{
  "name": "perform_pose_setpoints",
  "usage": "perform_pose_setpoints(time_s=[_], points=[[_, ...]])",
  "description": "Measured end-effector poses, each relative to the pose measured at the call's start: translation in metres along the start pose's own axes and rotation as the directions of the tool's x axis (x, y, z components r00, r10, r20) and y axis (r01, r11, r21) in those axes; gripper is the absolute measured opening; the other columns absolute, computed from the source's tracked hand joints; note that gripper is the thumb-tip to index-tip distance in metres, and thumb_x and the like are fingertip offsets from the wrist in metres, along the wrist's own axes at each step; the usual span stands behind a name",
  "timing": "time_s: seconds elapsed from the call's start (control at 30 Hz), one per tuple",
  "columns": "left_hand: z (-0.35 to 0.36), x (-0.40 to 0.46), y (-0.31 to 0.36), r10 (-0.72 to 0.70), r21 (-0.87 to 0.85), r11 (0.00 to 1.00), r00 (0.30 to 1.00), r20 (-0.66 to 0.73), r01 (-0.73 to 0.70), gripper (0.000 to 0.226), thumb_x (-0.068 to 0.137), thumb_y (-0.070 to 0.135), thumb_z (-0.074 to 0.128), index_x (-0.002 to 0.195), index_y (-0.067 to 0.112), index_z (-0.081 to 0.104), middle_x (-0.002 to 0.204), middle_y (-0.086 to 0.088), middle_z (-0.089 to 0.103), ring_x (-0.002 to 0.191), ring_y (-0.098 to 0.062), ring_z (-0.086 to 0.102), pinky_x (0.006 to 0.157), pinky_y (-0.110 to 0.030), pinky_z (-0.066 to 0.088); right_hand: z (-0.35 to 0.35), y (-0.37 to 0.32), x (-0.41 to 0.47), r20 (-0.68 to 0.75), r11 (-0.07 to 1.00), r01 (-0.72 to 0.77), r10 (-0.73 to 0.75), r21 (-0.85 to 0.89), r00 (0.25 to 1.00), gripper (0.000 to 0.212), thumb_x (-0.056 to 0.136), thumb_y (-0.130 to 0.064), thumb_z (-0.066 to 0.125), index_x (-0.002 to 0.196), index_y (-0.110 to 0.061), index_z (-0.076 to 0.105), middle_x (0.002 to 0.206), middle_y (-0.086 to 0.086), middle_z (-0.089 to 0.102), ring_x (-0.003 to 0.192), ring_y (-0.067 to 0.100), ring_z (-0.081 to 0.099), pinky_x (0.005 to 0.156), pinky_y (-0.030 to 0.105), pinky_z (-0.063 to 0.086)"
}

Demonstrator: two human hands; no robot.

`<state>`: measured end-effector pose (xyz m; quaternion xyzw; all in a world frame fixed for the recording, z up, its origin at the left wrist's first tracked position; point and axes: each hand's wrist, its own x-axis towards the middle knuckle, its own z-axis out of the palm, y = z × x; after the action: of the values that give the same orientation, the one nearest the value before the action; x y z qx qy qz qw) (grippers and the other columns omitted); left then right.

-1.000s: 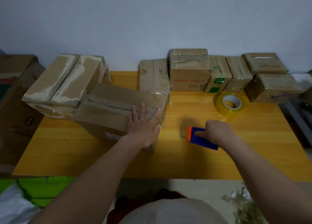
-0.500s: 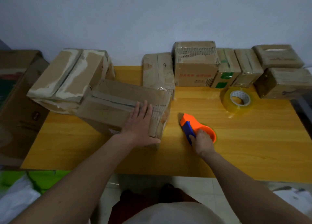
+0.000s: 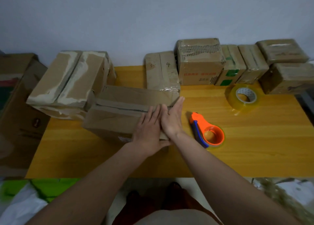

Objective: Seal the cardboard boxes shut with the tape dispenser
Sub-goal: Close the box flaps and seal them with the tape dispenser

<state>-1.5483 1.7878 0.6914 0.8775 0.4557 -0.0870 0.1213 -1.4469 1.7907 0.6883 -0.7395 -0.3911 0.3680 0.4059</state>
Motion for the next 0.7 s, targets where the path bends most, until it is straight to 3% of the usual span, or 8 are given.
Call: perform_pose_setpoints(time_s=[0.23,0.33,0.4,0.47,0.53,0.6,0.67,0.7], points=[[-0.001,-0.001,-0.014,0.090,0.063,0.994,0.995,0.041,-0.092,0.100,0.090,0.060,0.048,0.150,0.021,-0.022,0.157,0.001,-0.027,0.143,-0.019,-0.027,0.120,-0.040,-0.009,-0.002,0.013,0.015,0.024,0.963,-0.176,0.175,0.204,0.984,0.062,0.103,-0.034,0.032,0.153,-0.010,0.002,0.160,0.010,0.013,0.146,0.021,0.016,0.118,0.036,0.016],[-0.002,0.000,-0.017,0.105,0.075,0.991,0.993,0.050,-0.108,0.095,0.092,0.058,0.045,0.149,0.021,-0.022,0.156,0.001,-0.029,0.142,-0.019,-0.028,0.120,-0.040,-0.009,-0.004,0.018,0.016,0.078,0.935,-0.193,0.178,0.296,0.981,0.061,0.102,-0.047,0.025,0.154,-0.018,0.011,0.159,0.002,0.018,0.145,0.018,0.020,0.119,0.035,0.017],[-0.001,-0.001,-0.018,0.120,0.084,0.989,0.991,0.063,-0.125,0.094,0.093,0.058,0.043,0.149,0.020,-0.022,0.156,0.001,-0.028,0.143,-0.018,-0.027,0.120,-0.040,-0.008,-0.008,0.026,0.015,0.214,0.879,-0.285,0.216,0.383,0.953,0.068,0.097,-0.059,0.022,0.153,-0.021,0.016,0.159,-0.001,0.021,0.144,0.015,0.022,0.120,0.039,0.017],[-0.001,-0.003,-0.021,0.137,0.095,0.985,0.988,0.069,-0.143,0.094,0.092,0.062,0.040,0.150,0.018,-0.021,0.156,0.000,-0.028,0.143,-0.016,-0.027,0.120,-0.039,-0.010,-0.011,0.029,0.014,0.224,0.876,-0.333,0.268,0.348,0.937,0.069,0.097,-0.060,0.020,0.153,-0.019,0.018,0.159,0.000,0.021,0.145,0.015,0.020,0.120,0.040,0.015],[-0.002,-0.003,-0.028,0.169,0.089,0.981,0.983,0.077,-0.175,0.093,0.091,0.068,0.031,0.150,0.018,-0.021,0.154,0.002,-0.030,0.142,-0.014,-0.028,0.118,-0.037,-0.012,-0.011,0.025,0.010,-0.028,0.953,-0.230,0.240,0.195,0.970,0.063,0.102,-0.048,0.022,0.153,-0.012,0.015,0.160,0.006,0.016,0.147,0.018,0.013,0.120,0.035,0.010],[-0.004,-0.002,-0.035,0.210,0.064,0.974,0.974,0.089,-0.216,0.087,0.091,0.070,0.019,0.149,0.018,-0.021,0.153,0.003,-0.031,0.140,-0.012,-0.030,0.117,-0.034,-0.014,-0.007,0.016,-0.002,-0.219,1.000,-0.022,0.017,-0.017,0.975,0.056,0.104,-0.036,0.026,0.152,-0.009,0.014,0.160,0.007,0.013,0.148,0.017,0.009,0.120,0.029,0.007],[-0.005,-0.001,-0.045,0.247,0.057,0.966,0.966,0.083,-0.252,0.077,0.095,0.064,0.011,0.149,0.019,-0.021,0.155,0.001,-0.029,0.141,-0.011,-0.029,0.118,-0.034,-0.012,0.002,0.014,-0.012,-0.148,0.968,0.164,-0.194,-0.190,0.970,0.054,0.104,-0.030,0.028,0.152,-0.012,0.014,0.161,0.003,0.006,0.148,0.014,0.002,0.119,0.025,0.004],[-0.005,-0.002,-0.051,0.250,0.068,0.964,0.965,0.079,-0.256,0.074,0.096,0.061,0.009,0.149,0.018,-0.020,0.156,0.000,-0.028,0.141,-0.011,-0.029,0.119,-0.034,-0.012,0.007,0.015,-0.015,-0.087,0.943,0.202,-0.232,-0.265,0.969,0.054,0.104,-0.028,0.029,0.152,-0.012,0.013,0.161,0.001,-0.001,0.148,0.014,-0.003,0.119,0.025,0.002]])
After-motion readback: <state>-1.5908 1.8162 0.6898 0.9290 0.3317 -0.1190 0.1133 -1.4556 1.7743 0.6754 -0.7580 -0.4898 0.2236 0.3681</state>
